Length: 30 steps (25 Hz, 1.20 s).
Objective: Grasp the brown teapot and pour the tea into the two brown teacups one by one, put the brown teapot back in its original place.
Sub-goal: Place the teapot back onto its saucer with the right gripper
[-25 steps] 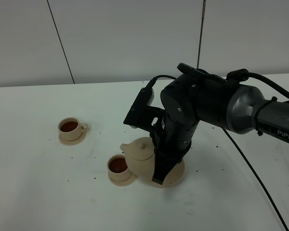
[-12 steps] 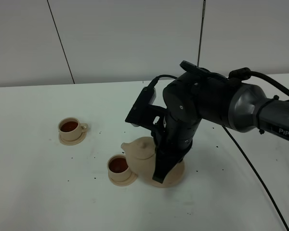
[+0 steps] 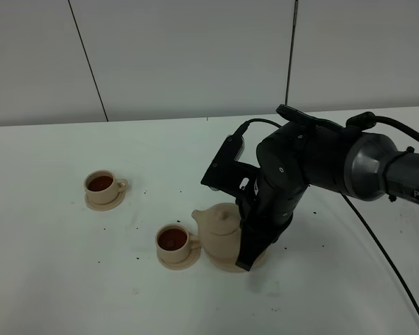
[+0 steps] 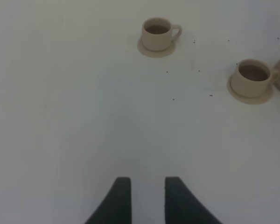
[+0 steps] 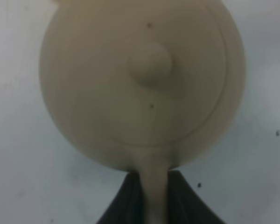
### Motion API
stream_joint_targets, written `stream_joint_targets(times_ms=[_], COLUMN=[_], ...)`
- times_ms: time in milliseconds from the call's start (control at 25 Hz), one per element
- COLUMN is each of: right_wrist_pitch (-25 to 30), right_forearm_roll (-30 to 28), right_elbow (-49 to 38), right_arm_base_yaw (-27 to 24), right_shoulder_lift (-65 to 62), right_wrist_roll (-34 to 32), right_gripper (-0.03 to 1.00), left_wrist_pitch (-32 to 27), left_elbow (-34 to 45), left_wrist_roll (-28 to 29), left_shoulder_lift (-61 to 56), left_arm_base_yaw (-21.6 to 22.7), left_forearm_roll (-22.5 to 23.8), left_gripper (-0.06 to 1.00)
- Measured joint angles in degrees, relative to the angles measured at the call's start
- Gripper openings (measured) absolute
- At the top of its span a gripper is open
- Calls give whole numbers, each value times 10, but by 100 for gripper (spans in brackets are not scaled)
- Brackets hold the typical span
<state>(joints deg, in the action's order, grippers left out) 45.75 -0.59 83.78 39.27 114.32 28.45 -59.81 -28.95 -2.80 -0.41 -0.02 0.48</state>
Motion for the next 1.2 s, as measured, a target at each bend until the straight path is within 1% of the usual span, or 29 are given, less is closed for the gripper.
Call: stream_joint_targets(times_ms=[280, 480, 720, 1200], right_wrist_pitch=[-14, -27, -26, -23], right_forearm_roll=[-5, -6, -1, 2], right_elbow=[-1, -1, -1, -1], right_arm_base_yaw=[-15, -18, -18, -18], right_shoulder_lift=[0, 1, 12, 21], right_wrist_roll=[-1, -20, -39, -43], right_gripper=[9, 9, 9, 9], left_wrist_pitch=[0, 0, 0, 0], left_elbow=[0, 0, 0, 0], left_wrist_roll=[0, 0, 0, 0], left_shoulder_lift=[0, 0, 0, 0], left_arm_base_yaw=[0, 0, 0, 0], left_forearm_roll=[0, 0, 0, 0], left_gripper=[25, 25, 25, 25])
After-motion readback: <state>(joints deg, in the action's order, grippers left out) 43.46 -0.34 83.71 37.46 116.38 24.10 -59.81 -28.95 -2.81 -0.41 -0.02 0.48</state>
